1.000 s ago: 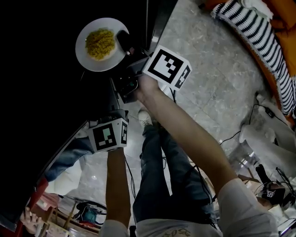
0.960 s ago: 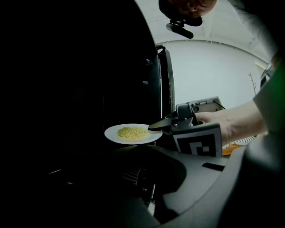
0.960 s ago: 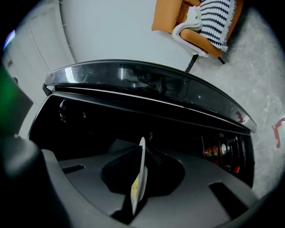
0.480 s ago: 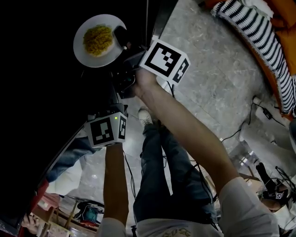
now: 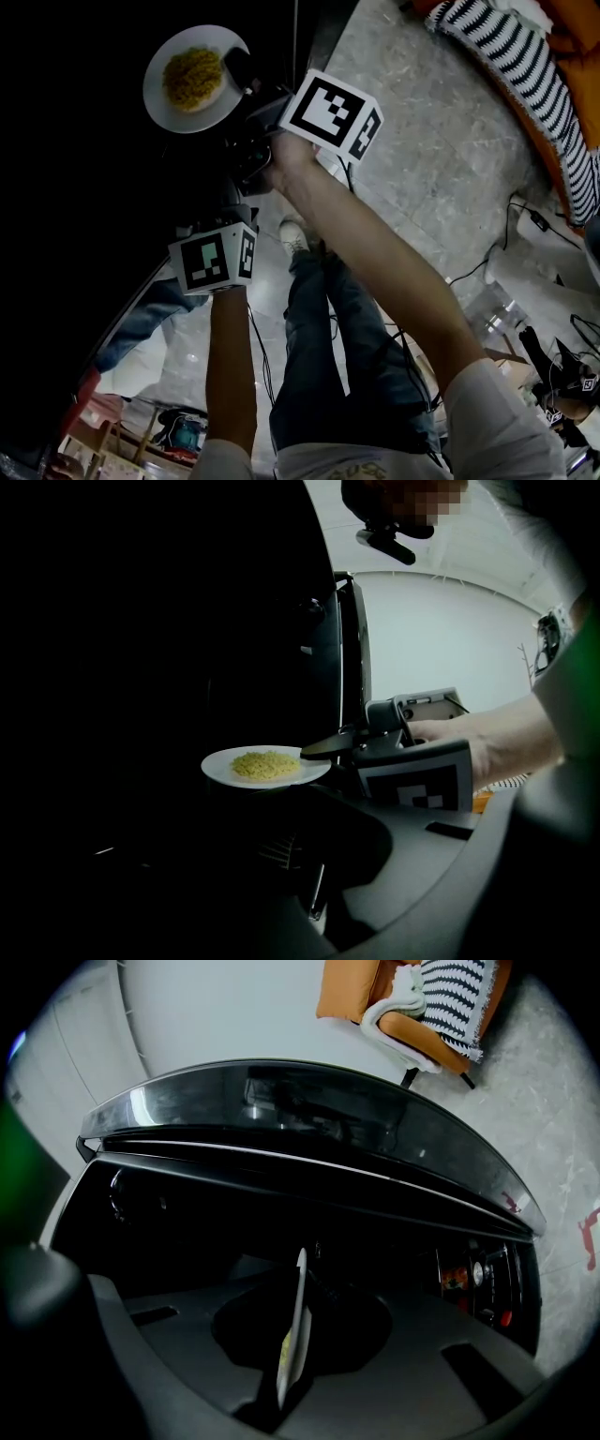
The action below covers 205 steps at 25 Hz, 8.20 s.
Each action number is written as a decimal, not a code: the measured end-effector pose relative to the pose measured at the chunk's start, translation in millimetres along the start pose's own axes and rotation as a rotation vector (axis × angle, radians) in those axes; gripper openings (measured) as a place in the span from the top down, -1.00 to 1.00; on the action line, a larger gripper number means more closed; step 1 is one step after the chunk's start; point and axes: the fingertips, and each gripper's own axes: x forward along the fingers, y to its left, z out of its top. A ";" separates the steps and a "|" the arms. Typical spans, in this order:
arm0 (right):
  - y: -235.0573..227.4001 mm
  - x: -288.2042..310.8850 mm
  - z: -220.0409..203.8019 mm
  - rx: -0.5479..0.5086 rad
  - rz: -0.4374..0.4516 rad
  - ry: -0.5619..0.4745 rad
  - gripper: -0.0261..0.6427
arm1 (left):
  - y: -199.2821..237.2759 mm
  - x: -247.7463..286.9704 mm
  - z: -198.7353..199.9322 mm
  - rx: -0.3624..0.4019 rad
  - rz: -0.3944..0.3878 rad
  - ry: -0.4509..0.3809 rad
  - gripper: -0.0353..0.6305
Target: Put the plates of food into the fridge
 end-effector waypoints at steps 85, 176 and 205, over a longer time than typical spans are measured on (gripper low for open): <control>-6.6 -12.4 0.0 -0.001 0.051 0.095 0.85 | 23.2 56.6 18.0 -0.178 0.014 -0.021 0.88; 54.4 -259.2 -5.1 -1.122 -0.086 -0.041 0.89 | -30.1 -133.4 -15.9 0.085 0.069 0.111 0.88; 121.3 -292.8 -16.3 -1.163 -0.092 -0.031 0.89 | -66.6 -161.4 40.2 0.066 0.040 0.098 0.88</control>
